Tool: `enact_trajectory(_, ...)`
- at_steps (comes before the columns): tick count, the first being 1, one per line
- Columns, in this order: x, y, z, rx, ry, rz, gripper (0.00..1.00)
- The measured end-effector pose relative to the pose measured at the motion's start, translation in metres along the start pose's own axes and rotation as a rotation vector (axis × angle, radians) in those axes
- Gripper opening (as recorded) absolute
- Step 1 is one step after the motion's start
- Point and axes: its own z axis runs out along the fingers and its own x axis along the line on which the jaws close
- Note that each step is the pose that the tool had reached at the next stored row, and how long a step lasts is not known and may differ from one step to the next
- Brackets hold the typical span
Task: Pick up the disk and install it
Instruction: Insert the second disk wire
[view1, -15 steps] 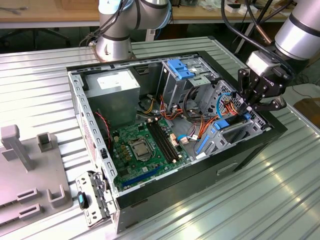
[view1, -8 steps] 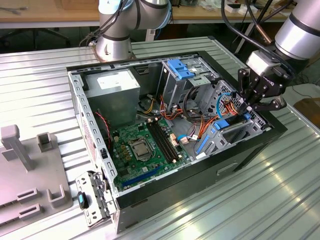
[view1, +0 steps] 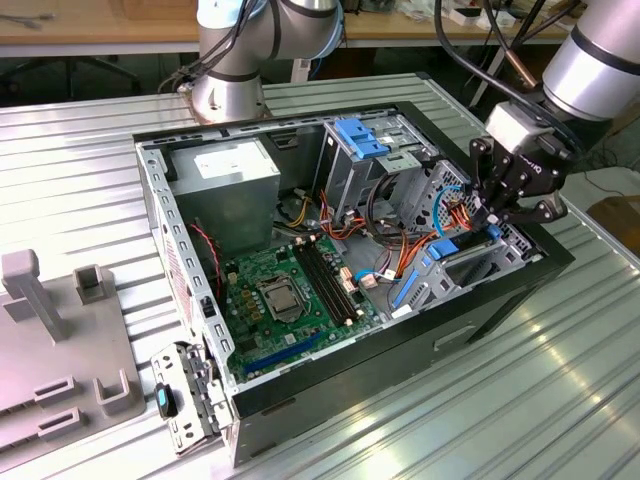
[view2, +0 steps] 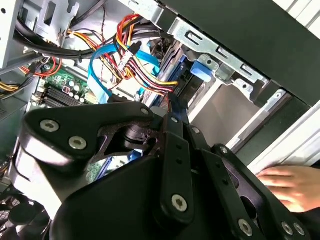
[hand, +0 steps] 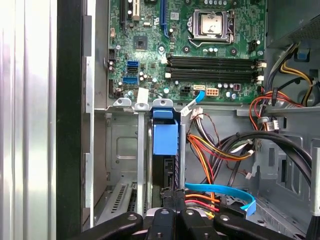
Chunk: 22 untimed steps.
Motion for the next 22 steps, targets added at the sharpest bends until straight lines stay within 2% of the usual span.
enact_trajectory(3,-0.0003,-0.0001,-0.0040,-0.0003,0.0026,0.000,0.11)
enact_trajectory(9,-0.0019,-0.0010,-0.0302,-0.0003,0.0046,0.000,0.11)
enact_trajectory(11,-0.0028,-0.0011,-0.0353,-0.0003,0.0051,0.000,0.11)
enact_trajectory(15,-0.0053,-0.0015,-0.0455,-0.0004,0.0115,0.000,0.11)
enact_trajectory(16,-0.0090,-0.0016,-0.0461,-0.0007,0.0218,-0.001,0.11)
enact_trajectory(17,-0.0173,-0.0018,-0.0459,-0.0011,0.0366,-0.001,0.11)
enact_trajectory(18,-0.0244,-0.0019,-0.0457,-0.0012,0.0426,-0.001,0.11)
enact_trajectory(22,-0.0465,-0.0024,-0.0449,-0.0014,0.0510,-0.002,0.11)
